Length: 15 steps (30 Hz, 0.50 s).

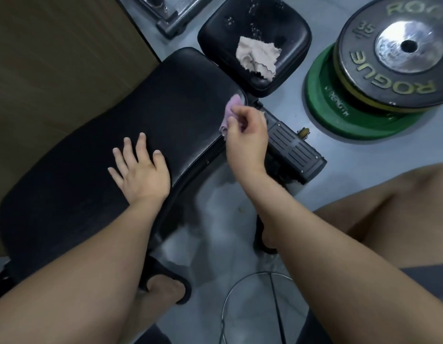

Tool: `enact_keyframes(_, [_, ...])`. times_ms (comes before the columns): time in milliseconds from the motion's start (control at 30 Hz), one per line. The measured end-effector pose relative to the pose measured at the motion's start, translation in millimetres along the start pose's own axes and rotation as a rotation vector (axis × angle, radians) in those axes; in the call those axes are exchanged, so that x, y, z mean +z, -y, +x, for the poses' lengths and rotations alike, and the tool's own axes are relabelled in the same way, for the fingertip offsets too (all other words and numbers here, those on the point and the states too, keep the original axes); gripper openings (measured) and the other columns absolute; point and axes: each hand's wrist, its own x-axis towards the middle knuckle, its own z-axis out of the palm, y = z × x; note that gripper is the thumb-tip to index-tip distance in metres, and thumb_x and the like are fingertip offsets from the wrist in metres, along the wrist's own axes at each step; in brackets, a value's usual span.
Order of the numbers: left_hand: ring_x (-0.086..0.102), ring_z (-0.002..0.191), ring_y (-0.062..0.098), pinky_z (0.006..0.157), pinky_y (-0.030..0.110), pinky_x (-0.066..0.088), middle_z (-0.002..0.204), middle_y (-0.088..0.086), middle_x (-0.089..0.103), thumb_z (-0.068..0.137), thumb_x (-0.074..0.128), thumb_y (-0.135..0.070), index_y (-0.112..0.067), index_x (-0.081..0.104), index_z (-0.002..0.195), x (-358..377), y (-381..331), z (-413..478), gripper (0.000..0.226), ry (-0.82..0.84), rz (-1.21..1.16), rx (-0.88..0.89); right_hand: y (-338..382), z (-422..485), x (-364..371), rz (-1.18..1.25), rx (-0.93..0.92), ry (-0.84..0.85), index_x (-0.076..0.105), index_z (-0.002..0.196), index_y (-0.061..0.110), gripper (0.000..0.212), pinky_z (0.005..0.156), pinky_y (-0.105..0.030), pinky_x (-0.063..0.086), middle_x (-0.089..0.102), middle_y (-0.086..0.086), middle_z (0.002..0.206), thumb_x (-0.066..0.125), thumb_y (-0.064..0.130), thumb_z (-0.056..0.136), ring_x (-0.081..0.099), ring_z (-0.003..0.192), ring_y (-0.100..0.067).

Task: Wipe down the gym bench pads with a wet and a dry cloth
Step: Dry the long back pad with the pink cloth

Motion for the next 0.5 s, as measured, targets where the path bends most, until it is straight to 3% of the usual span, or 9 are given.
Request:
enact_keyframes(67, [-0.002,0.157,0.023,0.125,0.054,-0.002,0.17,-0.004,0.01,0.101,0.026,-0.05,-0.042,0.019,0.158,1,0,-2,0.058,-0.047,0.003,0.001,3,16,-2,-0.215,-0.203,0.093,0.067,0.122,0.01,0.029,0.105,-0.026,0.044,0.058,-0.005,0.125,0.06,0.007,0.094,0.056,0.115,-0.015])
enact_keyframes(133, [0.0,0.157,0.023,0.125,0.054,0.0,0.17,-0.004,0.012,0.1,0.027,-0.05,-0.041,0.021,0.157,2,1,-2,0.058,-0.067,0.0,0.007,0,31,0,-0.469,-0.327,0.179,0.066,0.124,0.011,0.028,0.107,-0.025,0.036,0.053,-0.008,0.139,0.057,0.012,0.097,0.048,0.125,-0.027])
enact_keyframes(233, [0.002,0.157,0.024,0.125,0.055,0.001,0.169,-0.003,0.015,0.1,0.028,-0.05,-0.04,0.023,0.157,4,2,-2,0.058,-0.086,0.002,0.009,-7,35,12,-0.693,-0.52,0.138,0.066,0.108,0.008,0.017,0.096,-0.039,0.047,0.059,-0.011,0.129,0.054,0.007,0.097,0.049,0.104,-0.036])
enact_keyframes(300, [0.003,0.157,0.024,0.125,0.056,0.002,0.169,-0.002,0.017,0.099,0.029,-0.049,-0.04,0.024,0.156,4,2,-1,0.058,-0.097,0.001,0.008,-12,19,18,-0.75,-0.587,0.112,0.064,0.122,0.003,0.03,0.088,-0.042,0.048,0.058,-0.014,0.123,0.055,0.003,0.093,0.048,0.097,-0.034])
enact_keyframes(400, [0.004,0.157,0.025,0.124,0.057,0.003,0.168,-0.002,0.019,0.099,0.031,-0.048,-0.04,0.026,0.156,4,2,-1,0.057,-0.108,-0.019,0.018,-23,-8,11,-0.86,-0.764,0.346,0.054,0.14,0.0,0.045,0.086,-0.039,0.049,0.052,-0.016,0.129,0.058,0.007,0.096,0.049,0.1,-0.033])
enact_keyframes(500, [0.006,0.157,0.027,0.124,0.058,0.005,0.168,0.0,0.02,0.1,0.033,-0.047,-0.038,0.027,0.156,7,5,-1,0.057,-0.127,-0.023,0.021,-14,22,5,-0.863,-0.827,0.391,0.059,0.123,0.007,0.024,0.079,-0.046,0.052,0.051,-0.013,0.117,0.057,0.01,0.099,0.049,0.097,-0.033])
